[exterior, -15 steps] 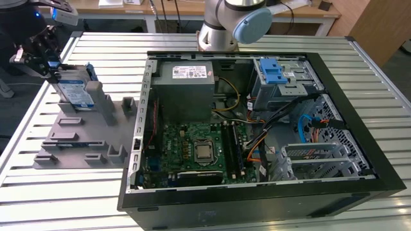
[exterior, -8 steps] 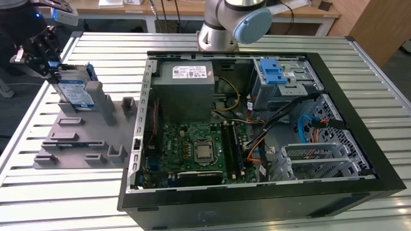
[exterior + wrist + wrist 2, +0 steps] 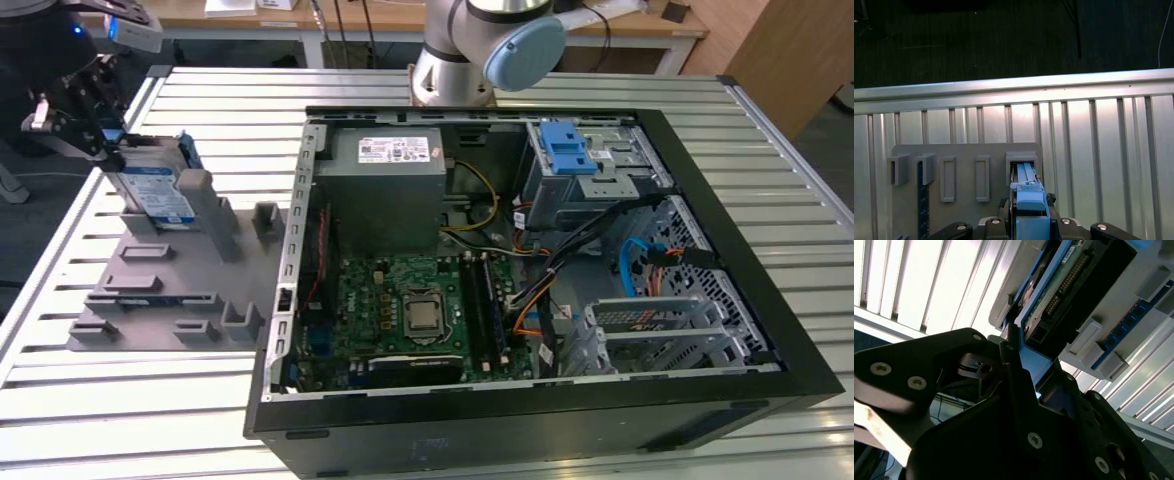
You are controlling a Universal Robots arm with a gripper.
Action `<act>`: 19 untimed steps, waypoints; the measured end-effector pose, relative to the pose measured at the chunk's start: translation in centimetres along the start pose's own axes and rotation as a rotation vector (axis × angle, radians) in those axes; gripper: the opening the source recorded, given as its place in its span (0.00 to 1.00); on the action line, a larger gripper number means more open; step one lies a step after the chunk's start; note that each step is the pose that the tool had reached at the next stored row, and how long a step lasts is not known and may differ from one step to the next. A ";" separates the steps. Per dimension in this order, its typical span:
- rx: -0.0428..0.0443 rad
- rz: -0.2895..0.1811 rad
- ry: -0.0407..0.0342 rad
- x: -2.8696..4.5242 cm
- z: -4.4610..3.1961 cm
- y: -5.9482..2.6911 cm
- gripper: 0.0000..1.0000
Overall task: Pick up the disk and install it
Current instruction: 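Pick up the disk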
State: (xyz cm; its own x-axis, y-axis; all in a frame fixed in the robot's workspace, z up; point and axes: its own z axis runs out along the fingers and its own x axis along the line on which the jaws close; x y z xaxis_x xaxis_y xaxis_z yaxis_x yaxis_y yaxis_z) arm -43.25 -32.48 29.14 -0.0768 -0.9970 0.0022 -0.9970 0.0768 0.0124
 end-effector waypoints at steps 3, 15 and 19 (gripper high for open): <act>-0.0003 0.000 0.0001 0.00 -0.11 0.00 0.36; 0.0000 -0.033 0.0006 0.00 -0.26 0.01 0.36; 0.0002 -0.031 0.0006 0.00 -0.27 0.00 0.36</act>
State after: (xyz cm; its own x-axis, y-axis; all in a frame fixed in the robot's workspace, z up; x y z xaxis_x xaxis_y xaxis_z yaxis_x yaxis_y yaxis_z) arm -43.25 -32.48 29.41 -0.0462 -0.9989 0.0025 -0.9989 0.0462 0.0123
